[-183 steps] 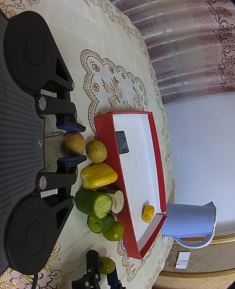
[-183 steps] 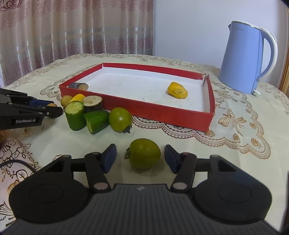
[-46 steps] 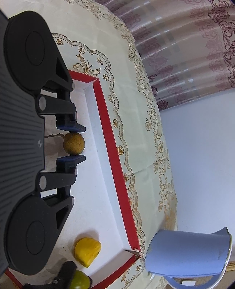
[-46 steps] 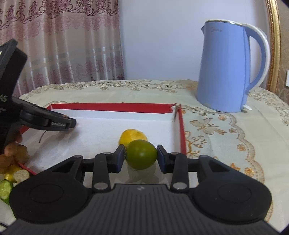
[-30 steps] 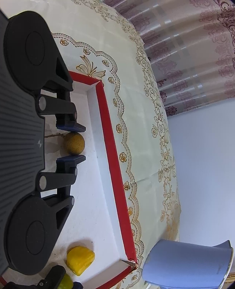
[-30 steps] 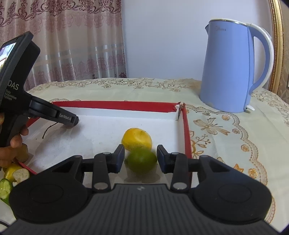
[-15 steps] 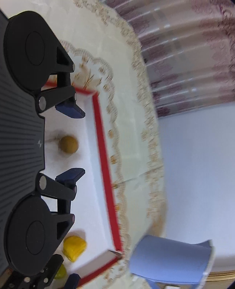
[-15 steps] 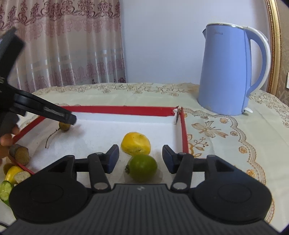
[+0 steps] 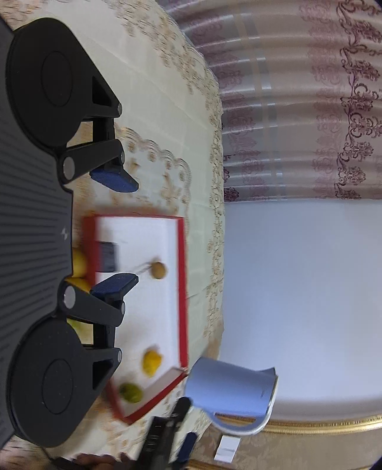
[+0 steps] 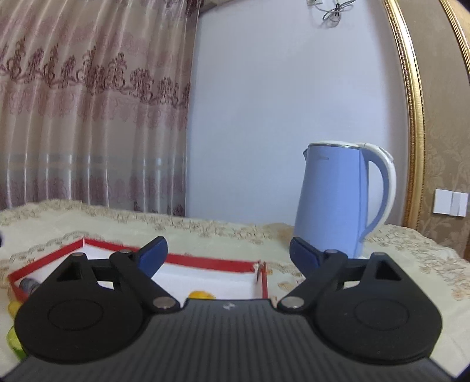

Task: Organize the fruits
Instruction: 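Open the right gripper over the tray while the left gripper releases the brown fruit, then grasp the green tomato with the right gripper while the left approaches the yellow round fruit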

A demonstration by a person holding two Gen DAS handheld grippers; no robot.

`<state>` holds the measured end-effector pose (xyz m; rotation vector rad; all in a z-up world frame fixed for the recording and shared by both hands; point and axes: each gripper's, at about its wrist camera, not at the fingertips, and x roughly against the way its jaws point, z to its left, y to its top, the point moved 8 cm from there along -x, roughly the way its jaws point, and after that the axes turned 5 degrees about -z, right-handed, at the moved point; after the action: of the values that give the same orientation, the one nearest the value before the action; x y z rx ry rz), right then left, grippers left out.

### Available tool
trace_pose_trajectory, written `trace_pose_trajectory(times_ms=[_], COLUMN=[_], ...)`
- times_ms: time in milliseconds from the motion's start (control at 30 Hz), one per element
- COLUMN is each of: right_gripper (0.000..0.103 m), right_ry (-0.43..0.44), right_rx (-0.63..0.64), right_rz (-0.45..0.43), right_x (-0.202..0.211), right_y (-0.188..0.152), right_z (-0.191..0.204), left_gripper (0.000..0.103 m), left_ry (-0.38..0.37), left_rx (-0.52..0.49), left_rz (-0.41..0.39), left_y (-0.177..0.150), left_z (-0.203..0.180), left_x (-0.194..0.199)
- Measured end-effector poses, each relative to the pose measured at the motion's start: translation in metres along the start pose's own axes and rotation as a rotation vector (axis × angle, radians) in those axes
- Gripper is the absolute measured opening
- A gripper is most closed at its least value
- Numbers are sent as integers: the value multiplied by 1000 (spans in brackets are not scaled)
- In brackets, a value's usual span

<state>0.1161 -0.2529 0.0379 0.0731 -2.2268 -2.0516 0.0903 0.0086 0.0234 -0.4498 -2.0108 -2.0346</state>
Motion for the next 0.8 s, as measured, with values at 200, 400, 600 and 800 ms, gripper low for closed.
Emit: trace_pose_trajectory(times_ms=[200, 400, 600, 800], right_gripper=[103, 103, 94, 99], right_ry=[-28, -75, 21, 79], right_rx=[10, -2, 38, 24], right_rz=[84, 207, 273, 315], right_x=[49, 54, 49, 35], right_y=[-13, -33, -48, -51], right_z=[27, 25, 41, 57], left_gripper=[60, 60, 60, 60], left_ry=[-7, -53, -19, -11], left_rx=[-86, -67, -13, -34], left_rz=[14, 89, 130, 129], left_y=[-38, -55, -58, -55], left_z=[-1, -2, 7, -3], left_x=[9, -3, -19, -31])
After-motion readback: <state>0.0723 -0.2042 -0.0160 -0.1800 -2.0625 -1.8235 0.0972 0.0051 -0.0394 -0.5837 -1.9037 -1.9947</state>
